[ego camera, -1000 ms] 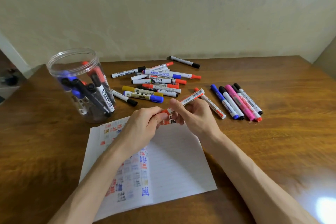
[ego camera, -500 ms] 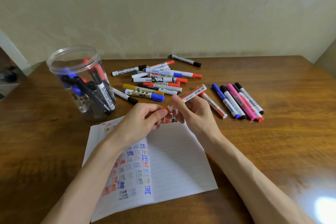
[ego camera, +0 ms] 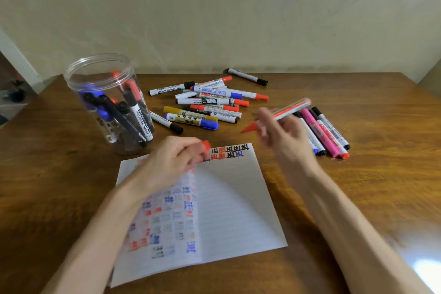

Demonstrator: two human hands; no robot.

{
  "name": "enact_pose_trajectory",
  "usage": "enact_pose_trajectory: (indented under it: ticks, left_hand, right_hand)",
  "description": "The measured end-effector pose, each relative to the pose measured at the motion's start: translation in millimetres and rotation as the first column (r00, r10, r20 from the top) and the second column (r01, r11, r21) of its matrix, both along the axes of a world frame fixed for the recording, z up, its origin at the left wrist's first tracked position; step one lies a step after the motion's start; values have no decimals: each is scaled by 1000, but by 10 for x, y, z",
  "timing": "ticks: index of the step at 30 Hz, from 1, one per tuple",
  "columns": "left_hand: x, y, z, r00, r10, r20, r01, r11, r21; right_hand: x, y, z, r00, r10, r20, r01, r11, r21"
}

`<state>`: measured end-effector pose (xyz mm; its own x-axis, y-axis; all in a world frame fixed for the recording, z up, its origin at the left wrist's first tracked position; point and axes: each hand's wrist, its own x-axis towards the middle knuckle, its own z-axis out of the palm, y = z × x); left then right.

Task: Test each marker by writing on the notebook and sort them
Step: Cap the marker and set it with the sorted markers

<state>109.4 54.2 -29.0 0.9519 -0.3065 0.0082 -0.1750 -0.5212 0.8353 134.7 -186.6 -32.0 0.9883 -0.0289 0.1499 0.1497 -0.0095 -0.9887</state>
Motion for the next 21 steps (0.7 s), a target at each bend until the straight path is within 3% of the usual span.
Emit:
enact_pose_trajectory:
  ticks: [2,4,7,11,17,21]
  left_hand:
    - [5,185,10,998,56,-9,-56,998,-21]
    - [7,202,-11,997,77,2,-77,996,-35]
    - [1,80,-90,996,84,6,-84,995,46]
    - [-10,69,-141,993,116,19,-118,976,181]
    - [-20,44,-202,983,124,134,-162,931,328]
    - [-24,9,-243,967,144,210,-208,922,325]
  right_hand:
    - [61,-120,21,997,-74,-20,74,997,-18]
    - [75,-40,-31,997,-48,-66,40,991,-127]
    - [60,90,-123,994,-72,-82,47,962,-271]
    - [89,-97,-127,982,-155,-107,126,962,-242]
    - [152,-103,-278,979,-202,-17,177,894,-411]
    - [163,-99,-318,983,-185,18,172,875,-453]
